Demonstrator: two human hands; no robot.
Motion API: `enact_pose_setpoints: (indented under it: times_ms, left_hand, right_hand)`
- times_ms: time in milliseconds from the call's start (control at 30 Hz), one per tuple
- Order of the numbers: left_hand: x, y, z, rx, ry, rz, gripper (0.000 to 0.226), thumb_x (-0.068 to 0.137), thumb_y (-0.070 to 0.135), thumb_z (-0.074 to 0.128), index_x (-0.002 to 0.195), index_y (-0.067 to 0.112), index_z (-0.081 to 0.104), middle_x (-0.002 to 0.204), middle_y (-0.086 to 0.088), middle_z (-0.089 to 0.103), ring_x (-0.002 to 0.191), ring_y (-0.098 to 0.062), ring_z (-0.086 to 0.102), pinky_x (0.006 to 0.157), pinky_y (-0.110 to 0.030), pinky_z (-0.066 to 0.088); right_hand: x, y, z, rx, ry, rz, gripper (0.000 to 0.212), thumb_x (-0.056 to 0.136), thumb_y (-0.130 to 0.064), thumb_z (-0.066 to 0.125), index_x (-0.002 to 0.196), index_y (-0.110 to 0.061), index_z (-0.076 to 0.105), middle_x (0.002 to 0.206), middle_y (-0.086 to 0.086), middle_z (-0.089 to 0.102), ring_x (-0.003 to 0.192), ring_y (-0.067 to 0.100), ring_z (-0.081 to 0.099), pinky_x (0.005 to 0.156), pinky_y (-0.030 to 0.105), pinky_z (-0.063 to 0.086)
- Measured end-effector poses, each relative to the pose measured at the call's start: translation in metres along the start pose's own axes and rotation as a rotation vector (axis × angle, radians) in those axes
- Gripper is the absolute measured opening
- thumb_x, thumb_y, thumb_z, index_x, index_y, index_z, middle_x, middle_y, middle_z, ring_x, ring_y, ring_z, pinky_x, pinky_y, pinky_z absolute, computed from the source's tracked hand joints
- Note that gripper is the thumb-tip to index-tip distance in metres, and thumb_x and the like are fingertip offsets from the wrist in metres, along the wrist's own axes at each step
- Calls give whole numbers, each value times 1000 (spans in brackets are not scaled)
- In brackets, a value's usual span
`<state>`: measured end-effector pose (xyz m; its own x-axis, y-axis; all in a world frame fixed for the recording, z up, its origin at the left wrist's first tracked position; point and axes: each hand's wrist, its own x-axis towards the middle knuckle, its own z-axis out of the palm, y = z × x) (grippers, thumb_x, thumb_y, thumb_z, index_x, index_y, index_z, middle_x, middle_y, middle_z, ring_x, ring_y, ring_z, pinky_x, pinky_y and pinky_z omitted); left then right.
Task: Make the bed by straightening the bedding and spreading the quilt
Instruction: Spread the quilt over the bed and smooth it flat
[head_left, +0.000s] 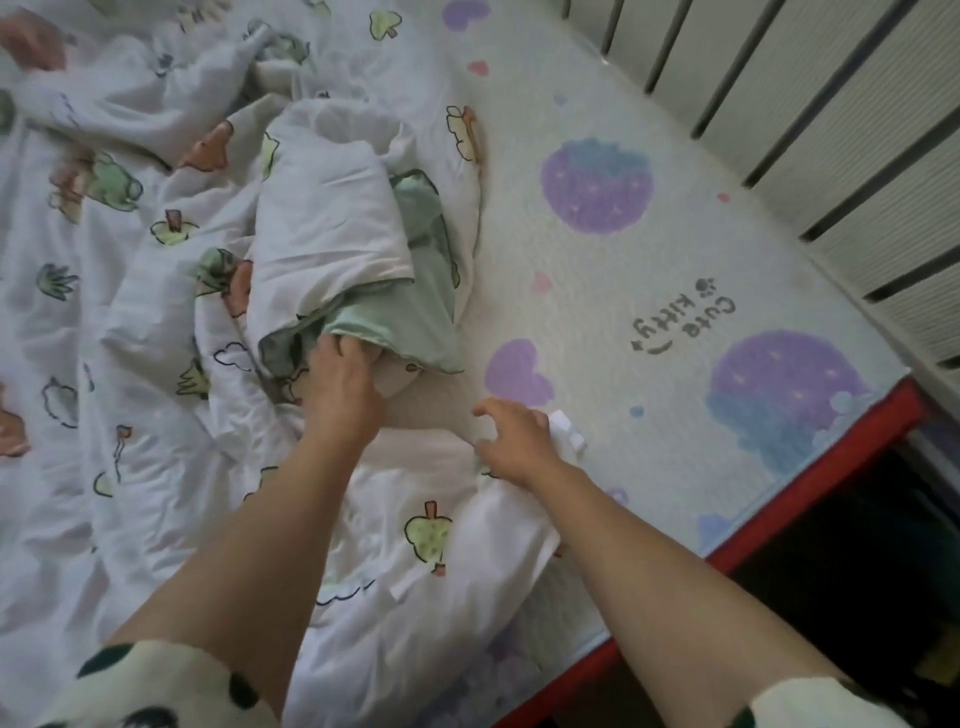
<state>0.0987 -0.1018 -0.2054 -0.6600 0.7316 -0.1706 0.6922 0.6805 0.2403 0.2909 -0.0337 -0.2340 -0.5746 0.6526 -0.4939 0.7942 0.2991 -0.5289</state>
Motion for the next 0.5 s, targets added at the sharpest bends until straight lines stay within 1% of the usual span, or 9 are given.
enact_pose_setpoints:
  times_ms: [67,133,167,233,300,333,367,433,500]
  left_hand:
    - [7,-2,-1,3,142,-109,43,77,2,60,115,3,39,127,-20,35,117,-38,35,88,-53,45]
    - [18,-7,0,-11,256,-206,51,76,8,65,119,5,36,131,-19,32,120,-38,33,89,-54,44]
    - [24,-11,1,-36,279,-251,61,76,14,69,123,7,32,135,-18,30,122,-39,32,90,-53,44]
    - [35,-17,2,-134,256,-319,96,70,32,78,141,13,15,146,-16,19,127,-39,28,96,-54,41]
    - [46,-18,0,-217,175,-386,119,70,40,79,150,21,-7,150,-18,17,130,-42,30,101,-56,36]
    - [52,-20,-1,-235,117,-409,116,74,39,76,151,20,-8,148,-20,24,129,-43,34,102,-55,35]
    - [60,-22,0,-239,57,-416,104,78,36,72,151,15,2,144,-21,33,127,-43,39,101,-53,36]
    - [71,-27,-2,-200,-29,-382,63,85,30,64,139,9,38,131,-21,51,118,-42,50,93,-46,42]
    - [78,-23,-8,-204,-58,-308,42,87,25,61,121,3,54,121,-22,58,109,-42,55,83,-42,44]
  right_hand:
    - [11,-9,20,-52,-120,-5,54,84,-30,60,135,-23,44,136,3,51,125,28,47,100,38,32]
    - [20,-15,41,-126,-167,-11,59,81,-37,64,133,-20,41,133,6,50,122,31,48,99,42,32]
    - [23,-17,50,-155,-171,-9,65,79,-40,66,134,-18,39,135,8,48,123,31,46,100,42,31]
    - [30,-20,60,-171,-160,-5,66,76,-40,68,131,-17,39,132,8,49,120,31,48,98,41,33]
    - [35,-20,64,-124,-182,-6,49,78,-34,65,118,-16,45,118,8,57,108,31,57,84,37,41]
    - [38,-20,65,-107,-193,-13,38,80,-30,63,112,-16,48,113,9,60,103,31,59,77,34,43]
    - [41,-20,64,-109,-190,-27,28,83,-27,60,107,-15,52,110,10,61,100,32,60,73,33,43]
    - [45,-19,59,-111,-152,-32,18,85,-24,55,101,-15,58,106,10,62,97,31,60,71,33,44]
    - [45,-17,51,-78,-101,-4,16,85,-23,52,98,-15,59,103,9,62,95,31,60,72,34,46]
